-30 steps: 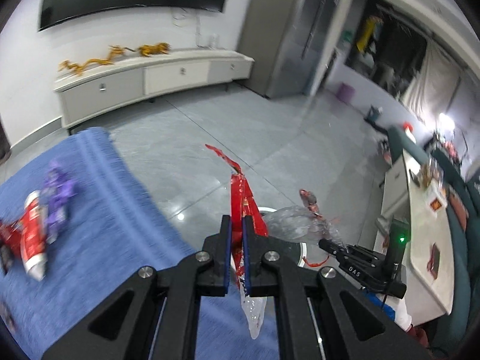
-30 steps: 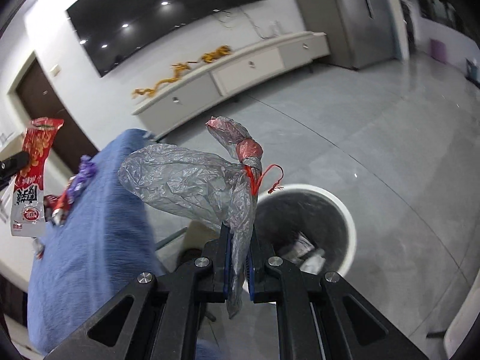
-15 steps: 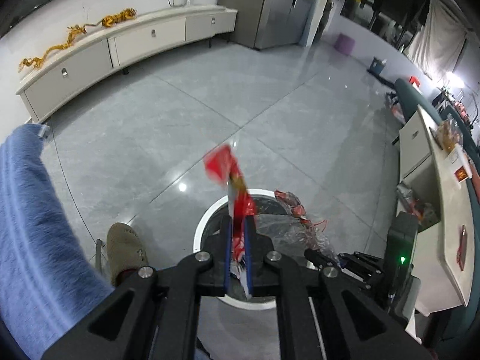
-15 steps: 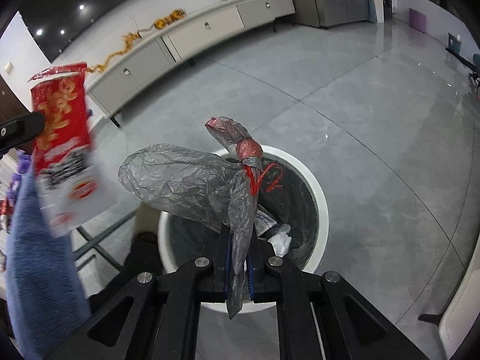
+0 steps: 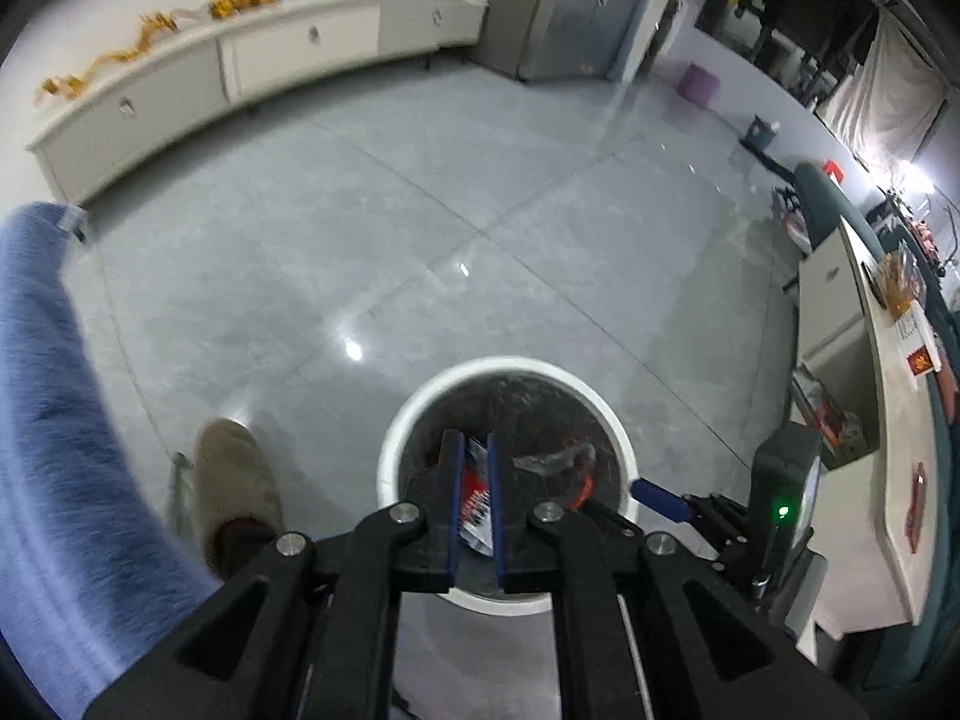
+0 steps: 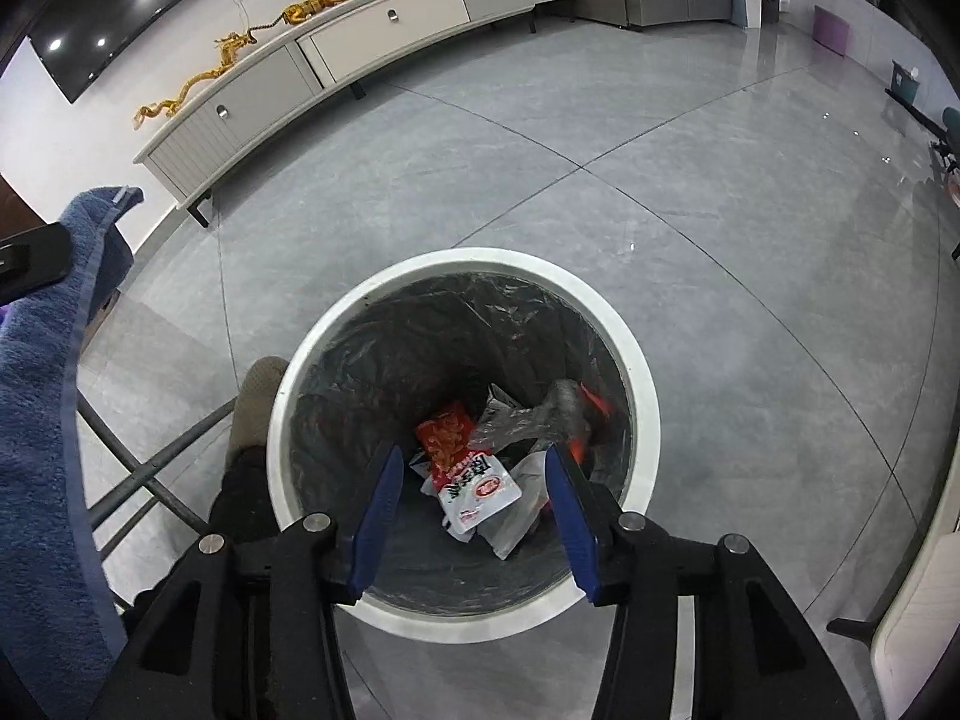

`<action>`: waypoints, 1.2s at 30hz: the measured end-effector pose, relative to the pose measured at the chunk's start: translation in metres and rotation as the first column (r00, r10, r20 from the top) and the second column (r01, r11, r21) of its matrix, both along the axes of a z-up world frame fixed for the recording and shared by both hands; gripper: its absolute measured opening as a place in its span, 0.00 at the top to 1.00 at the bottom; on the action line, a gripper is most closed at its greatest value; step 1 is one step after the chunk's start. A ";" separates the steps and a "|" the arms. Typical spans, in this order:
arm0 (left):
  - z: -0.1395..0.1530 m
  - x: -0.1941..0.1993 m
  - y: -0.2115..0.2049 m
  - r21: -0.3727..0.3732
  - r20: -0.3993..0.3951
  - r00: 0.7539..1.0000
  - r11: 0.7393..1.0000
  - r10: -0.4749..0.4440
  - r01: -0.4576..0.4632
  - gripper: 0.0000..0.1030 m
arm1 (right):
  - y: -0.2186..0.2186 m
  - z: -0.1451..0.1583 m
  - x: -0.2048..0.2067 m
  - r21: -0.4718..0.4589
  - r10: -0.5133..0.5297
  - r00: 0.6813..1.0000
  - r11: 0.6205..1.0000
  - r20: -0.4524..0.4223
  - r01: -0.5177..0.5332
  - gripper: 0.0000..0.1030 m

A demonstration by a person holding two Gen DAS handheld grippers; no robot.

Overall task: Collect trash
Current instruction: 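Carry both items to the trash bin and open both tools to drop them, then move both tools back over the remaining wrappers on the towel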

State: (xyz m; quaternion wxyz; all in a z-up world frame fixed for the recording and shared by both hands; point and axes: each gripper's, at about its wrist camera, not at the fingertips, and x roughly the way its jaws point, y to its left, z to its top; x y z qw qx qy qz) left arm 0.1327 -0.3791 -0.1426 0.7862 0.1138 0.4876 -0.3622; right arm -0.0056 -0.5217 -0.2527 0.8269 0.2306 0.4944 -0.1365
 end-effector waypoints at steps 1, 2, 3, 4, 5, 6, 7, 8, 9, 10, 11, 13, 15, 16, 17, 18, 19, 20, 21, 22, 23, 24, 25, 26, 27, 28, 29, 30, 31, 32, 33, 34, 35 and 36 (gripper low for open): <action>0.007 -0.003 0.006 -0.007 0.034 0.999 1.000 0.010 -0.009 0.92 | 0.002 0.003 0.001 -0.001 0.001 1.000 1.000 0.009 -0.001 0.54; 0.017 -0.007 0.016 -0.019 0.080 0.996 1.000 0.025 -0.024 0.92 | 0.006 0.009 0.001 -0.005 0.004 1.000 1.000 0.021 -0.004 0.53; 0.025 -0.011 0.024 -0.028 0.119 0.992 0.999 0.040 -0.037 0.92 | 0.009 0.016 0.000 -0.010 0.008 0.999 1.000 0.033 -0.008 0.53; 0.033 -0.015 0.031 -0.037 0.156 0.986 0.998 0.055 -0.049 0.92 | 0.012 0.021 0.000 -0.013 0.012 0.999 1.000 0.043 -0.012 0.52; 0.039 -0.018 0.040 -0.046 0.185 0.980 0.997 0.068 -0.061 0.92 | 0.016 0.030 -0.002 -0.018 0.019 0.998 1.000 0.060 -0.017 0.52; 0.044 -0.021 0.048 -0.054 0.206 0.975 0.996 0.081 -0.071 0.92 | 0.020 0.036 -0.002 -0.021 0.022 0.997 1.000 0.071 -0.021 0.51; 0.049 -0.023 0.055 -0.061 0.224 0.970 0.995 0.097 -0.085 0.92 | 0.024 0.043 -0.003 -0.026 0.027 0.996 0.999 0.085 -0.025 0.50; 0.053 -0.026 0.065 -0.065 0.240 0.964 0.993 0.112 -0.099 0.92 | 0.030 0.051 -0.004 -0.032 0.034 0.994 0.999 0.100 -0.031 0.49; 0.057 -0.028 0.073 -0.068 0.246 0.962 0.992 0.120 -0.107 0.92 | 0.036 0.059 -0.005 -0.038 0.042 0.992 0.999 0.116 -0.037 0.49; 0.060 -0.029 0.080 -0.069 0.248 0.961 0.991 0.126 -0.112 0.92 | 0.041 0.066 -0.006 -0.043 0.050 0.990 0.998 0.130 -0.044 0.48; 0.063 -0.031 0.091 -0.066 0.253 0.958 0.991 0.133 -0.121 0.92 | 0.049 0.076 -0.007 -0.052 0.063 0.987 0.997 0.147 -0.056 0.48; 0.066 -0.036 0.105 -0.053 0.269 0.952 0.989 0.144 -0.135 0.92 | 0.061 0.091 -0.010 -0.064 0.083 0.981 0.995 0.176 -0.073 0.45; 0.069 -0.040 0.123 -0.035 0.277 0.947 0.987 0.160 -0.157 0.91 | 0.072 0.105 -0.011 -0.072 0.100 0.974 0.994 0.206 -0.086 0.44; 0.071 -0.043 0.129 -0.036 0.279 0.946 0.986 0.166 -0.162 0.91 | 0.077 0.112 -0.012 -0.075 0.108 0.970 0.993 0.220 -0.093 0.43; 0.072 -0.046 0.138 -0.038 0.286 0.942 0.984 0.175 -0.172 0.90 | 0.083 0.119 -0.013 -0.078 0.117 0.965 0.992 0.234 -0.101 0.43; 0.074 -0.049 0.147 -0.037 0.295 0.937 0.982 0.188 -0.185 0.83 | 0.089 0.126 -0.014 -0.082 0.127 0.960 0.991 0.248 -0.110 0.43; 0.076 -0.051 0.155 -0.041 0.301 0.933 0.980 0.198 -0.195 0.76 | 0.095 0.134 -0.015 -0.087 0.139 0.955 0.989 0.262 -0.120 0.43; 0.079 -0.054 0.165 -0.049 0.310 0.926 0.976 0.216 -0.211 0.58 | 0.101 0.141 -0.015 -0.095 0.152 0.950 0.987 0.274 -0.131 0.42; 0.082 -0.055 0.175 -0.059 0.320 0.917 0.971 0.236 -0.230 0.46 | 0.107 0.146 -0.016 -0.101 0.163 0.945 0.985 0.283 -0.140 0.42; 0.085 -0.058 0.184 -0.071 0.331 0.909 0.968 0.252 -0.242 0.45 | 0.114 0.152 -0.017 -0.107 0.174 0.941 0.983 0.291 -0.148 0.41; 0.087 -0.060 0.192 -0.078 0.339 0.903 0.965 0.263 -0.251 0.45 | 0.122 0.159 -0.017 -0.113 0.188 0.934 0.980 0.302 -0.161 0.41; 0.090 -0.062 0.200 -0.086 0.341 0.899 0.962 0.273 -0.260 0.45 | 0.126 0.164 -0.017 -0.117 0.198 0.930 0.979 0.308 -0.170 0.41; 0.092 -0.063 0.207 -0.094 0.342 0.896 0.959 0.285 -0.269 0.45 | 0.133 0.169 -0.017 -0.124 0.211 0.925 0.976 0.315 -0.180 0.40; 0.095 -0.065 0.215 -0.103 0.345 0.890 0.954 0.299 -0.280 0.45 | 0.138 0.173 -0.017 -0.130 0.222 0.922 0.973 0.318 -0.189 0.40; 0.099 -0.067 0.223 -0.111 0.352 0.882 0.950 0.313 -0.293 0.45 | 0.145 0.178 -0.017 -0.139 0.236 0.916 0.970 0.323 -0.201 0.40; 0.102 -0.068 0.228 -0.116 0.357 0.877 0.946 0.323 -0.301 0.45 | 0.152 0.182 -0.016 -0.146 0.248 0.912 0.967 0.327 -0.211 0.40; 0.106 -0.072 0.237 -0.126 0.361 0.869 0.941 0.338 -0.313 0.45 | 0.157 0.185 -0.015 -0.152 0.259 0.908 0.964 0.330 -0.220 0.40; 0.108 -0.073 0.241 -0.131 0.363 0.865 0.938 0.347 -0.322 0.45 | 0.163 0.189 -0.015 -0.159 0.271 0.903 0.960 0.332 -0.230 0.39; 0.110 -0.074 0.248 -0.136 0.364 0.860 0.934 0.358 -0.331 0.45 | 0.170 0.191 -0.014 -0.165 0.281 0.900 0.957 0.334 -0.237 0.38; 0.112 -0.075 0.255 -0.144 0.364 0.855 0.929 0.370 -0.341 0.45 | 0.176 0.193 -0.013 -0.170 0.290 0.896 0.954 0.335 -0.245 0.38; 0.113 -0.078 0.260 -0.148 0.364 0.851 0.925 0.380 -0.350 0.45 | 0.182 0.195 -0.012 -0.175 0.300 0.893 0.951 0.336 -0.254 0.37; 0.114 -0.079 0.266 -0.151 0.364 0.846 0.921 0.389 -0.358 0.45 | 0.187 0.196 -0.011 -0.179 0.308 0.891 0.949 0.335 -0.260 0.37; 0.115 -0.081 0.272 -0.154 0.365 0.842 0.918 0.397 -0.366 0.45 | 0.194 0.198 -0.009 -0.184 0.317 0.888 0.945 0.333 -0.269 0.37; 0.115 -0.081 0.278 -0.157 0.365 0.839 0.915 0.404 -0.373 0.45 | 0.197 0.198 -0.008 -0.186 0.324 0.886 0.943 0.331 -0.275 0.37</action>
